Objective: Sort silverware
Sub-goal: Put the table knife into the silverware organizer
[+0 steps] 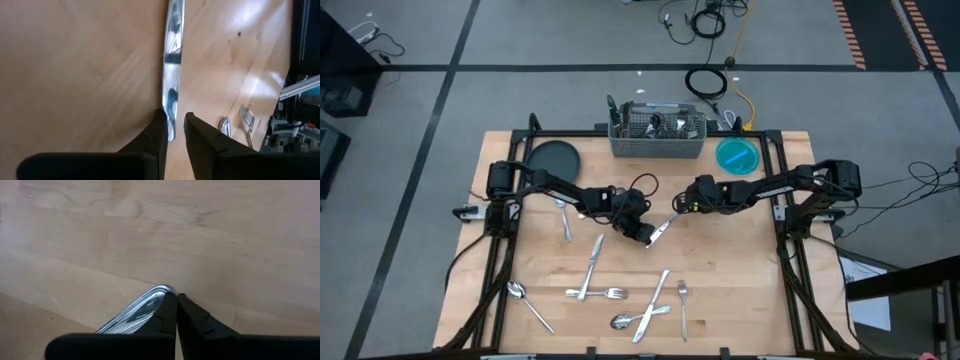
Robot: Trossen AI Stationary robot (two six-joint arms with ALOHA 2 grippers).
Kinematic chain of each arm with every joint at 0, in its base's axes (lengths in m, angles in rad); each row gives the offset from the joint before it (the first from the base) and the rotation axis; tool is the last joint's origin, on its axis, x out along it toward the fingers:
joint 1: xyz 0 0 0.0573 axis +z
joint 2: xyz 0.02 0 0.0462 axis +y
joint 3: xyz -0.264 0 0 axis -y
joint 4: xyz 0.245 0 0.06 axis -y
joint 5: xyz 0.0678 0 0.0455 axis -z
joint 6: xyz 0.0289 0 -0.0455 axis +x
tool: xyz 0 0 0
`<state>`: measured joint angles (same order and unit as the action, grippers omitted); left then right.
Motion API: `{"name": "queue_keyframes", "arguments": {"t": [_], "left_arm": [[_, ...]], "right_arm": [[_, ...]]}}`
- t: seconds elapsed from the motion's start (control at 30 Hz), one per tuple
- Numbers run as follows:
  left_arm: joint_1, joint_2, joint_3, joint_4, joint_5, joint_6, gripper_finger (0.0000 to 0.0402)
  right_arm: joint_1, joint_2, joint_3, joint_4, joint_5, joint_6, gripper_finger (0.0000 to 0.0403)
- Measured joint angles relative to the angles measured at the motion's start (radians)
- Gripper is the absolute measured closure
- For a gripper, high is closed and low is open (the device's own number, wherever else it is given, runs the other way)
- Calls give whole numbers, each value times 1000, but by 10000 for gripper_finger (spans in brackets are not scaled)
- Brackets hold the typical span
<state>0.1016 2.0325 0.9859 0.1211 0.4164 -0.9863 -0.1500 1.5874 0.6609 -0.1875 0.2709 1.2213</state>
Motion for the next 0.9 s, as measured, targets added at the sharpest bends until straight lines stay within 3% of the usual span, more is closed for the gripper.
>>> {"name": "queue_keyframes", "arguments": {"t": [0.37,0.43,0.6,0.7,0.9], "left_arm": [[129,-130,-15,-44,-55,35,334],[144,-150,-13,-120,-51,71,334],[172,-156,-17,-311,44,220,321],[166,-149,-33,-309,130,241,298],[129,-152,-38,-198,154,237,249]], "right_arm": [[116,-1,1,-36,3,142,403],[141,-1,1,-40,4,170,403],[172,-1,1,-60,22,216,403],[177,-1,0,-61,27,234,403],[178,-1,0,-58,33,241,403]]}}
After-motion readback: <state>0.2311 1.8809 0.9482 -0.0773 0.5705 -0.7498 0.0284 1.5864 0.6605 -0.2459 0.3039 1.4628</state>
